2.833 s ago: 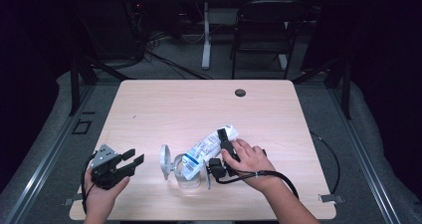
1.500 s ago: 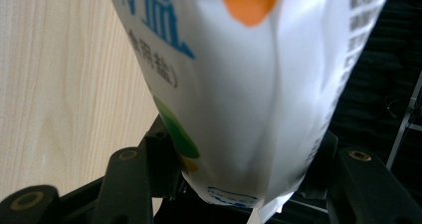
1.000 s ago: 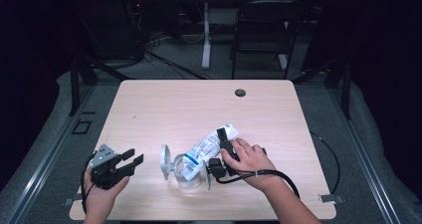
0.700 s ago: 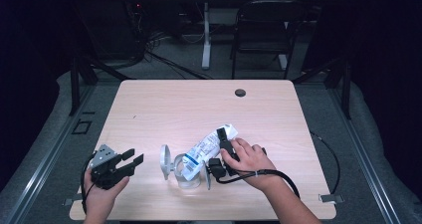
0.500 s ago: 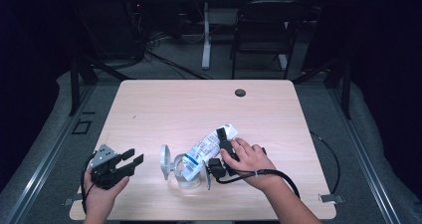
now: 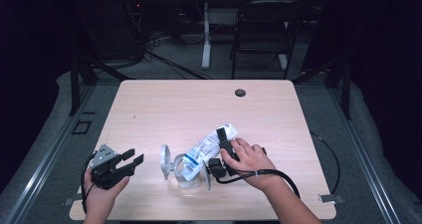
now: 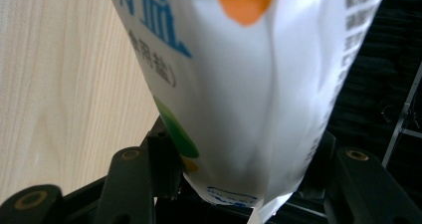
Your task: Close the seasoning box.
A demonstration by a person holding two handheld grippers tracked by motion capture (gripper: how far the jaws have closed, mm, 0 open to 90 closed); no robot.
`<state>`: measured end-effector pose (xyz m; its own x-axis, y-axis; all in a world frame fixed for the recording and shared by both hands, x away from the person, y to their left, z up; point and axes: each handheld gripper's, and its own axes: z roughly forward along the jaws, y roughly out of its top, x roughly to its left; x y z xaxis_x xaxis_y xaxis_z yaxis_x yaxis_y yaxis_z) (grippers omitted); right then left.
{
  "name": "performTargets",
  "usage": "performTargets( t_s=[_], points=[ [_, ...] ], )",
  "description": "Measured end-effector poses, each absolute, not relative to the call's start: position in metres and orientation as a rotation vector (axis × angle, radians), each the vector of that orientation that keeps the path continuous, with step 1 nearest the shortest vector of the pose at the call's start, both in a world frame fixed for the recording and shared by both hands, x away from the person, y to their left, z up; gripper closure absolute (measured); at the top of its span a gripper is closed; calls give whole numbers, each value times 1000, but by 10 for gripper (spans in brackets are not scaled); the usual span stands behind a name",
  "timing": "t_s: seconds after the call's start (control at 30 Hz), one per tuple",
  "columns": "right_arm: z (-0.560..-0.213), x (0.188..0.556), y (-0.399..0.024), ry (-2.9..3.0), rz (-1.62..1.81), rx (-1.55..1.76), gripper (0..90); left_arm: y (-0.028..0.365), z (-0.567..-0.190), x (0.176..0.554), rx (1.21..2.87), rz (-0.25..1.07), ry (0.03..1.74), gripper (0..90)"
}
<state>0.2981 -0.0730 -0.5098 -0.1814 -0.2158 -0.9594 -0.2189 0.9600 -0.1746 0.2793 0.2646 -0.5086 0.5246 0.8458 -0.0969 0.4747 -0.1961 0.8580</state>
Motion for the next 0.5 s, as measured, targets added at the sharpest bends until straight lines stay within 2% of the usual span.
performTargets(
  t_s=[0.5],
  points=[
    [-509, 297, -73, 1764, 0, -332, 486, 265, -509, 279, 1843, 504, 1093, 565]
  ],
)
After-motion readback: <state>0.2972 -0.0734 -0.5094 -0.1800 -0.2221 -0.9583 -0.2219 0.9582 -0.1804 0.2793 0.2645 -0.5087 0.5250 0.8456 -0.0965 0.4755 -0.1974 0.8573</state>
